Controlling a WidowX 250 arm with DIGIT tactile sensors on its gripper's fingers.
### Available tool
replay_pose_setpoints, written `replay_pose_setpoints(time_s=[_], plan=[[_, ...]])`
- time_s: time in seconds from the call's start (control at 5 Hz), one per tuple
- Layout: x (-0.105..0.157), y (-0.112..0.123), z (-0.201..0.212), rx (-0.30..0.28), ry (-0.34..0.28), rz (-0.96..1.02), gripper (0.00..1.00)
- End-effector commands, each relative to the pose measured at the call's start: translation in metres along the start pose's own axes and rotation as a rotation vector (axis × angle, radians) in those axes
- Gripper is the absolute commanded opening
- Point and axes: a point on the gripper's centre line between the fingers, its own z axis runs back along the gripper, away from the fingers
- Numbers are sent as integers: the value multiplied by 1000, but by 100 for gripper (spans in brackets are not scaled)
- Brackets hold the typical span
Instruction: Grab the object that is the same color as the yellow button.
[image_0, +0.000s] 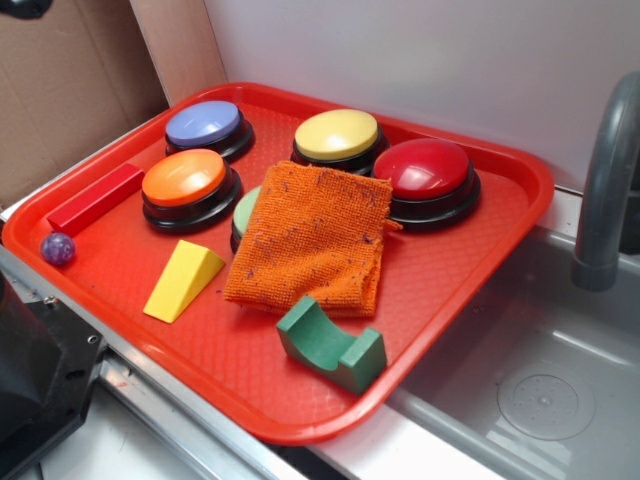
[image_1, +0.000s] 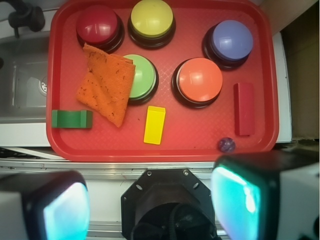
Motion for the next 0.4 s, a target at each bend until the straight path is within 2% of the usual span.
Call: replay_pose_setpoints(time_s=[0.0, 0.2], plan=[[0, 0, 0, 0, 0, 0, 100], [6, -3, -18, 12, -62, 41, 100]])
